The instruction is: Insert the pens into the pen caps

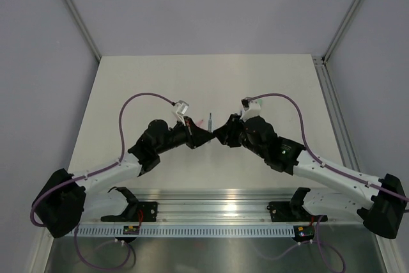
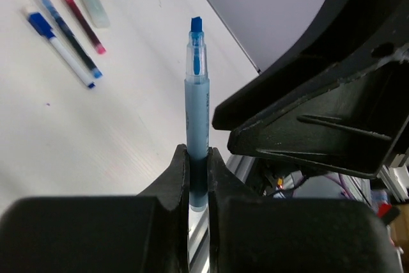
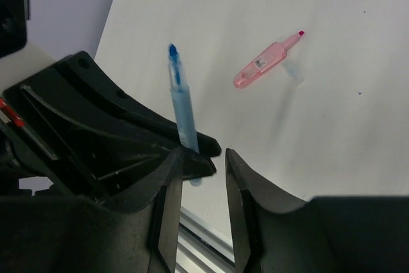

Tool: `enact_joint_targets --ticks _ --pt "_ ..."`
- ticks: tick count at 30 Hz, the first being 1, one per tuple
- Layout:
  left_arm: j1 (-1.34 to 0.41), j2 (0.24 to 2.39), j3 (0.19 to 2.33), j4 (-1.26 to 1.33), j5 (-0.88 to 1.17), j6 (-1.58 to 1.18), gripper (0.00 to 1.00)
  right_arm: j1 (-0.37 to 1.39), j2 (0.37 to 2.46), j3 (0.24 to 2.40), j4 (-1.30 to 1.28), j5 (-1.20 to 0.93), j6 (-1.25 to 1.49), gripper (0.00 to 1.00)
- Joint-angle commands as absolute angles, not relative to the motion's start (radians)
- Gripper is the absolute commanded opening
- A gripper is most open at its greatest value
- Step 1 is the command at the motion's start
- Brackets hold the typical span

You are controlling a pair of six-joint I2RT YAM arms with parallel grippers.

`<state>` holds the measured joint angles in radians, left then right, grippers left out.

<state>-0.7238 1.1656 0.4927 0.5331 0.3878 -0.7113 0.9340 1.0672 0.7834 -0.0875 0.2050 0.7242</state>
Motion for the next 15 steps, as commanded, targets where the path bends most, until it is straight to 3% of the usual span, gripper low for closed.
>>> enact_joint_targets --ticks 1,8,15 --pt "-0.712 1.060 0.477 0.503 0.221 -0.655 0.00 0.939 1.023 0.824 -0.147 0.183 0.666 0.39" --pt "-0.709 0.869 0.427 0.410 0.028 -0.630 0.00 0.847 1.110 0.802 -0.170 0.100 0.621 0.24" --pt "-0.709 0.802 0.405 0.388 -0.054 -0.614 0.00 0.795 1.510 1.038 -0.187 0.020 0.391 0.20"
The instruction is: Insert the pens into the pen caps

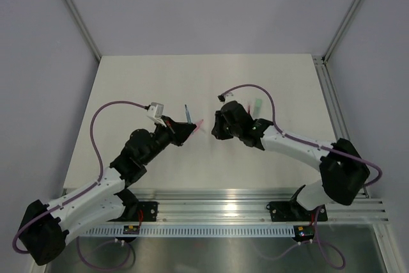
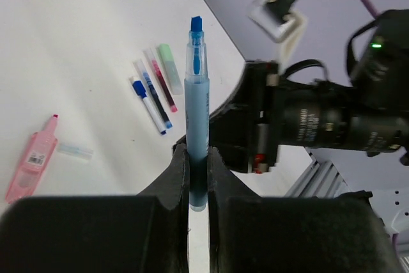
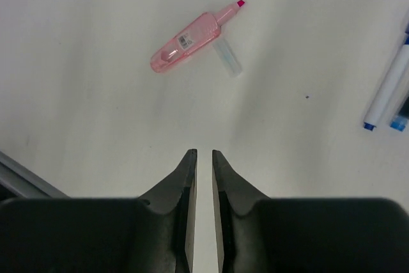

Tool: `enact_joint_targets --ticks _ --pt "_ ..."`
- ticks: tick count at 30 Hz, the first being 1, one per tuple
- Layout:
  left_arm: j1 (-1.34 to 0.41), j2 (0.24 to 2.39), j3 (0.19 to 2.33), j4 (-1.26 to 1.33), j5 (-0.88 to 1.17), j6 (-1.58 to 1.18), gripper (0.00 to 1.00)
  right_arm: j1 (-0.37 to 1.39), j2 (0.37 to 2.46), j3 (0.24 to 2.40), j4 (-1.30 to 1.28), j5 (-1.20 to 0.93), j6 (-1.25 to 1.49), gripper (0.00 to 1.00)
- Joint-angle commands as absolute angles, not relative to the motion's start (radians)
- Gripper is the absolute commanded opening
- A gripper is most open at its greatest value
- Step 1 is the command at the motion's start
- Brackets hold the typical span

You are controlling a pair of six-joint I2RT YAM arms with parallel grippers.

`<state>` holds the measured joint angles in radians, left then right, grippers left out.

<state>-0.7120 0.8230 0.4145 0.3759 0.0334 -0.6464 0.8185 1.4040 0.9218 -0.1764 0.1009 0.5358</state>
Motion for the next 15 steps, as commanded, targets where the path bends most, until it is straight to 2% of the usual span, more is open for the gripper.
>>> enact_joint_targets --ticks 1,7,15 --pt "-0.709 0.801 0.402 0.387 -0.060 -0.611 0.00 0.776 1.544 1.060 -0.189 0.012 0.356 0.22" --pt "-0.709 0.799 0.402 0.379 -0.080 -0.604 0.00 0.716 1.778 1.210 -0.202 -0.038 0.270 0.33" --pt "-0.709 0.836 0.410 0.391 -0.060 -0.606 0.00 0.710 1.930 1.331 -0.183 -0.106 0.235 0.34"
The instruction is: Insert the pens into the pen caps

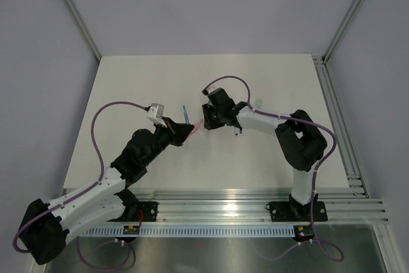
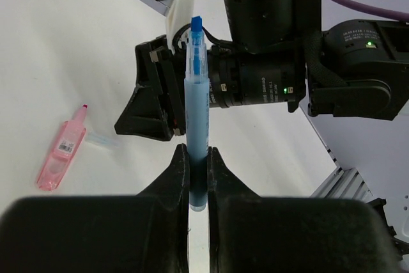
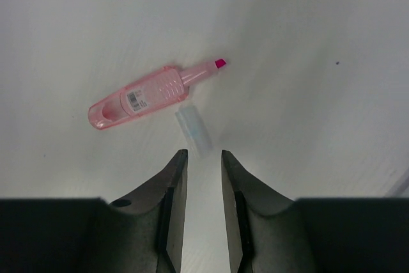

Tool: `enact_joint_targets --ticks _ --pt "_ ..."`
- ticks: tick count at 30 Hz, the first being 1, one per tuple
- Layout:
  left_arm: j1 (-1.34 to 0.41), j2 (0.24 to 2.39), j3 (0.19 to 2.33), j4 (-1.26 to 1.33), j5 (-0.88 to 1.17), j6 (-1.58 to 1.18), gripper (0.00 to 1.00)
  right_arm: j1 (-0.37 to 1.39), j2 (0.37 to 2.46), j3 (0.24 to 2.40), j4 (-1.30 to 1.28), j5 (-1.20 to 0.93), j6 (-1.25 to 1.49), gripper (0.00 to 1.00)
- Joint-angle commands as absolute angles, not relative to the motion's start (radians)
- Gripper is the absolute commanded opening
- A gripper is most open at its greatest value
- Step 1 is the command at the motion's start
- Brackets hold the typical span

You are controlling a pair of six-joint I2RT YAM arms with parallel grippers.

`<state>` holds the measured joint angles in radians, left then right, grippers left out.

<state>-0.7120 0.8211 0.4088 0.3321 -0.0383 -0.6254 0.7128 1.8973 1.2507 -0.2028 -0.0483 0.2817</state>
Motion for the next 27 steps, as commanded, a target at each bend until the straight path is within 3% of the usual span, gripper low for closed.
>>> enact_joint_targets --ticks 1,18,22,27 --pt "-0.709 0.841 0.411 0.393 -0.058 -0.606 0.00 0.710 1.943 1.341 -0.187 -0.113 0.232 0.34" --pt "-0.709 0.864 0.417 0.400 -0.032 -0.603 0.00 0.713 2.025 1.347 -0.193 -0.124 0.249 0.33" --pt "-0.709 0.862 0.417 0.400 -0.034 -0.598 0.00 0.713 2.020 1.293 -0.189 -0.103 0.250 0.24" --pt "-0.709 0.864 0.419 0.400 -0.025 -0.601 0.00 0.713 1.954 1.209 -0.169 -0.075 0.259 0.22"
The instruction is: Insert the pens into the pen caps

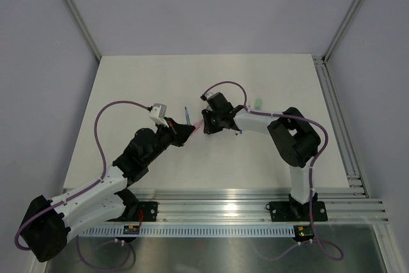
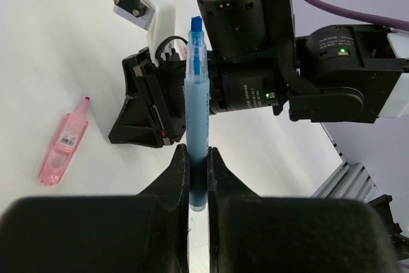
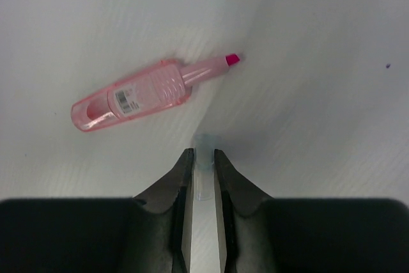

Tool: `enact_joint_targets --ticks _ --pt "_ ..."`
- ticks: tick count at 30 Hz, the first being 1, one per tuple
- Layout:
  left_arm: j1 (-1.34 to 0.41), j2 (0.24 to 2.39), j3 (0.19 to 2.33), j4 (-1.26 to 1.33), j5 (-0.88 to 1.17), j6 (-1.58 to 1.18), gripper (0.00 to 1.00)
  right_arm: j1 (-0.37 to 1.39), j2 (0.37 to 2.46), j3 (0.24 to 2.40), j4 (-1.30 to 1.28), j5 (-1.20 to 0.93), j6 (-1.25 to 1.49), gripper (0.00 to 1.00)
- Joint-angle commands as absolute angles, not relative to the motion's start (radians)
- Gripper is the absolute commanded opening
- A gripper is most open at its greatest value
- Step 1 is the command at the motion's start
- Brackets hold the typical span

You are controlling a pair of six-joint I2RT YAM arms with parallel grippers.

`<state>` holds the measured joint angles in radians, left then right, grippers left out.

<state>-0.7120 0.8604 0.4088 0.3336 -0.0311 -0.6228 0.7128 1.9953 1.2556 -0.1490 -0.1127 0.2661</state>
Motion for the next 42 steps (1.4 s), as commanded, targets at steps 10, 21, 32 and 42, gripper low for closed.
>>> enact_joint_targets --ticks 10,21,32,42 --pt "-0.709 0.859 0.417 0.403 -0.018 -0.604 0.00 0.712 1.763 1.040 -0.278 -0.041 0.210 0.21" --pt "-0.709 0.865 0.419 0.405 -0.015 -0.604 0.00 0.713 1.818 1.064 -0.250 -0.014 0.196 0.39" --pt "-0.709 0.861 0.420 0.402 -0.011 -0.606 0.00 0.716 1.853 1.091 -0.213 -0.147 0.206 0.34" --pt "-0.709 0.864 0.422 0.403 -0.006 -0.611 0.00 0.762 1.844 1.075 -0.222 -0.157 0.213 0.34"
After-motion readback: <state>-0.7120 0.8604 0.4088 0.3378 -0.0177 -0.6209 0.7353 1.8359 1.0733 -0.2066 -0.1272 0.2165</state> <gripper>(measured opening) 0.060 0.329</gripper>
